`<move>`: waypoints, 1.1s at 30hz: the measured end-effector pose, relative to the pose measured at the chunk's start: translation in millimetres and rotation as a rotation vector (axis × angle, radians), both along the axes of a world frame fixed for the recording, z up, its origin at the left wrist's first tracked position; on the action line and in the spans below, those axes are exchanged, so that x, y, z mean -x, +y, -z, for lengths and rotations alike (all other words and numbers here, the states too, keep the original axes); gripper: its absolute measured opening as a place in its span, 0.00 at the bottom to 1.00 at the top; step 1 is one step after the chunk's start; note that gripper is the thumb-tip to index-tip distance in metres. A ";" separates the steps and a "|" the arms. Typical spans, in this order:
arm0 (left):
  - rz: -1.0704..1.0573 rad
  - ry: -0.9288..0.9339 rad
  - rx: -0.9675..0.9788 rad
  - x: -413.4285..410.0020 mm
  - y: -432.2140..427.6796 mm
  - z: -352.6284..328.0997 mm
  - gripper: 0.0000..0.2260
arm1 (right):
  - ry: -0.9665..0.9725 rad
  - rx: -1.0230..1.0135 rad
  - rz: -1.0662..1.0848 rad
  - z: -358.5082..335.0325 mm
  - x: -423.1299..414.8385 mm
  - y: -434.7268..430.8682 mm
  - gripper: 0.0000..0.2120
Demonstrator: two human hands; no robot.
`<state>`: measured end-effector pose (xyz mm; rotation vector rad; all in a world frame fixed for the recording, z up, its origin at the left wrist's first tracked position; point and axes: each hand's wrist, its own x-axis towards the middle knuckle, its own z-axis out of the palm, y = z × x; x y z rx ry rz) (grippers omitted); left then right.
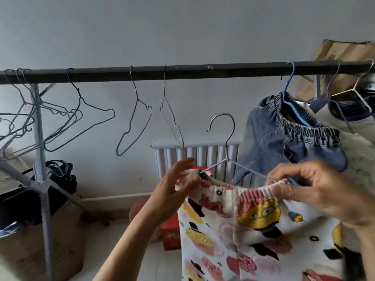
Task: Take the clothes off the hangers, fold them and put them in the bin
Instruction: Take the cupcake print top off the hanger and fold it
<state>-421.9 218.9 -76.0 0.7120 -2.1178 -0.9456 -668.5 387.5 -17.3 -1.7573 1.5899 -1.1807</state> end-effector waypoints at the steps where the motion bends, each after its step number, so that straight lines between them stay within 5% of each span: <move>1: 0.046 -0.011 -0.028 -0.9 0.2 -3.7 0.19 | -0.006 -0.003 -0.012 -0.4 -0.7 -0.4 0.25; 5: 0.084 -0.036 -0.009 -6.5 3.1 -19.4 0.05 | -0.060 0.018 0.041 -0.7 -7.4 -6.4 0.30; 13: -0.015 0.017 -0.150 -50.3 -1.1 -39.4 0.13 | -0.113 0.278 0.132 12.4 -17.2 -23.0 0.36; 17: -0.213 0.218 -0.271 -77.2 -13.4 -43.5 0.12 | -0.129 0.343 0.181 20.1 -20.0 -21.6 0.43; 21: -0.080 0.000 -0.070 -70.6 2.4 -37.9 0.07 | -0.099 0.218 0.189 36.8 -39.2 -41.6 0.43; 25: 0.024 -0.055 -0.031 -63.6 10.8 -30.8 0.05 | -0.457 0.213 0.217 44.1 -41.4 -55.4 0.43; 33: 0.005 -0.102 -0.072 -59.3 13.0 -21.8 0.04 | -0.978 0.261 0.103 36.3 -31.9 -47.7 0.20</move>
